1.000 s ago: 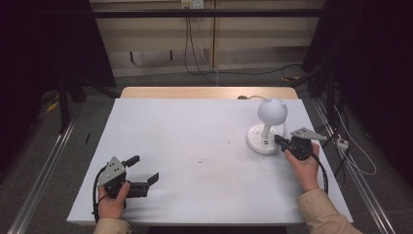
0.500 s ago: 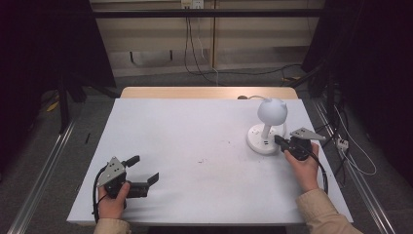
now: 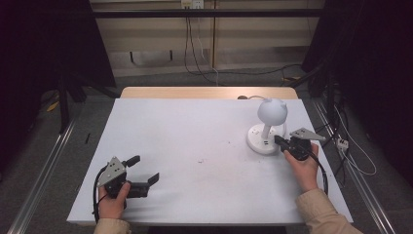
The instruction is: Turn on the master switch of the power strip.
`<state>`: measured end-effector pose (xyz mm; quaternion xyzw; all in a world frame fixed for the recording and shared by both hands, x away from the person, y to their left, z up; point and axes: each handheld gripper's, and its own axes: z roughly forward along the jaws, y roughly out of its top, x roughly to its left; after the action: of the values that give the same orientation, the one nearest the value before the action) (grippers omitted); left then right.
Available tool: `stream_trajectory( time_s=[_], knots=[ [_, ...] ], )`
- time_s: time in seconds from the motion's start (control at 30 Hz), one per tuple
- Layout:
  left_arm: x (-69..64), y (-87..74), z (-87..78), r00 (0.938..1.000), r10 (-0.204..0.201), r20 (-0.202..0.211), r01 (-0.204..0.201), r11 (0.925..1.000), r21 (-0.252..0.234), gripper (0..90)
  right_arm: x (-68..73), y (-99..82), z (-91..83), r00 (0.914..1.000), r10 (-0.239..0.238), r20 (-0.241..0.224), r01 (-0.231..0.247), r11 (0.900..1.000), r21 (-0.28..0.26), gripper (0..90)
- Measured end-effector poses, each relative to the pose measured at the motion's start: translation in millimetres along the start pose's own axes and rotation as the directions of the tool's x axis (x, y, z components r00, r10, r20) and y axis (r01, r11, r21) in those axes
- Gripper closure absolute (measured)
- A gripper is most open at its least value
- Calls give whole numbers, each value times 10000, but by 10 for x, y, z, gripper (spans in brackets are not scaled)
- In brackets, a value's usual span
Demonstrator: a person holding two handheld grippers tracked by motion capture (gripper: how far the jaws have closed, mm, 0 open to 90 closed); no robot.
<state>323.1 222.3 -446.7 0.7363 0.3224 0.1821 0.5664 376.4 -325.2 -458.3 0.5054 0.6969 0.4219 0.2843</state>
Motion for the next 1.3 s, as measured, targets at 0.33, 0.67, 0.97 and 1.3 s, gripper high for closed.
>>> stream_trajectory(
  time_s=[0.33,0.67,0.97,1.3],
  knots=[
    [7,-1,4,10000,14,36,-14,10000,8,31,3,-2,1,9999,135,2,-135,9999,39,900],
    [-5,2,-12,10000,8,70,-8,10000,-58,30,0,5,4,10000,89,-19,-89,9999,109,900],
    [0,-11,-38,10000,-18,15,18,10000,-45,30,46,26,10,10000,22,-97,-19,9995,310,900],
    [6,-16,-74,10000,12,-35,-12,10000,-86,29,72,25,26,9998,-136,154,132,9996,269,900]
  ],
)
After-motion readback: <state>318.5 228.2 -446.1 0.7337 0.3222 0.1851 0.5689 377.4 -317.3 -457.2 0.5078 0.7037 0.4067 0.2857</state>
